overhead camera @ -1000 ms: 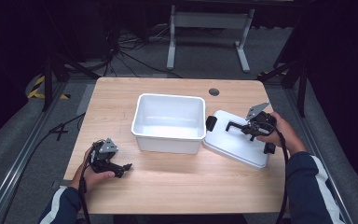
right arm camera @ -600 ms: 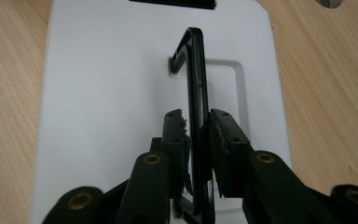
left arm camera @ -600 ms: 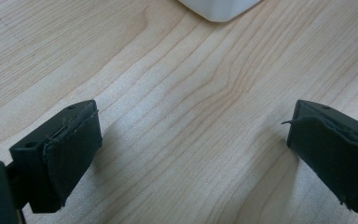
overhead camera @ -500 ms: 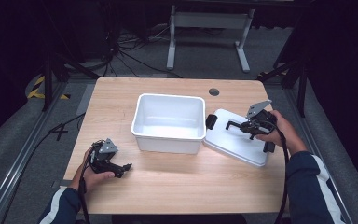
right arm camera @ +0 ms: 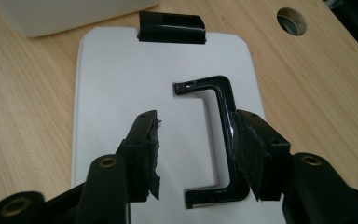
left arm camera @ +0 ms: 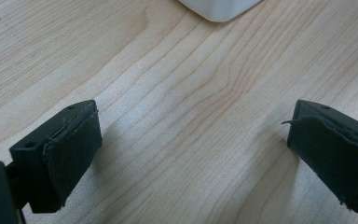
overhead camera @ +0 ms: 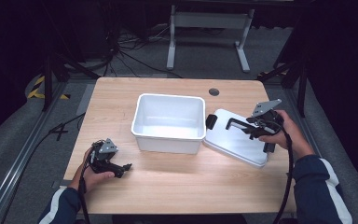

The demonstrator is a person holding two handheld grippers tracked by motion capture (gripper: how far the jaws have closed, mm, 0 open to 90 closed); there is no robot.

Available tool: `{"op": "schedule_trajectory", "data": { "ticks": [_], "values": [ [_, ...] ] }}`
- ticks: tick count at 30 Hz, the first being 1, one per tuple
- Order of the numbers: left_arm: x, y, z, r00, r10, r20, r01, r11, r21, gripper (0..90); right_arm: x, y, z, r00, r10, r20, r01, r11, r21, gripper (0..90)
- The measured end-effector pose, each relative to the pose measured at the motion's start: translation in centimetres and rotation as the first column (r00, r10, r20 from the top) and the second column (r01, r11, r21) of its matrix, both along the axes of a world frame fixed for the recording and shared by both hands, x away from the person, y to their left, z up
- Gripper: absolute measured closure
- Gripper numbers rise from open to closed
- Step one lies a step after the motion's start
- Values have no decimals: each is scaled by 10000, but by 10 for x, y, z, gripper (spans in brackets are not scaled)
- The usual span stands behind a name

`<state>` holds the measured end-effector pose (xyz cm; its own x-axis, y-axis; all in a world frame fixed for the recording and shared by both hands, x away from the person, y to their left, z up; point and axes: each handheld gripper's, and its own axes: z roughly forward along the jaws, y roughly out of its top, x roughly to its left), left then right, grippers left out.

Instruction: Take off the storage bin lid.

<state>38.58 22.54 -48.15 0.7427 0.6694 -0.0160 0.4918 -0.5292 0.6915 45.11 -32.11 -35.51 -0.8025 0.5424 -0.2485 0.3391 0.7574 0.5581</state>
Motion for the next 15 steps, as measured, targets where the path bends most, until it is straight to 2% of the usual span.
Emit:
{"op": "schedule_trajectory", "data": {
  "ticks": [6,9,11,15],
  "values": [
    [0,0,0,10000,-11,25,11,10000,-49,34,-12,-3,5,9991,-417,84,416,9991,102,469],
    [1,0,0,10000,-72,26,72,10000,-31,34,-19,-7,7,9971,-713,265,704,9969,353,439],
    [1,0,0,10000,-59,35,59,10000,-28,34,-23,-9,8,9949,-915,432,901,9953,344,397],
    [1,0,0,10000,-71,10,71,10000,-33,34,-34,-14,6,9920,-1127,570,1105,9931,403,370]
  ]
}}
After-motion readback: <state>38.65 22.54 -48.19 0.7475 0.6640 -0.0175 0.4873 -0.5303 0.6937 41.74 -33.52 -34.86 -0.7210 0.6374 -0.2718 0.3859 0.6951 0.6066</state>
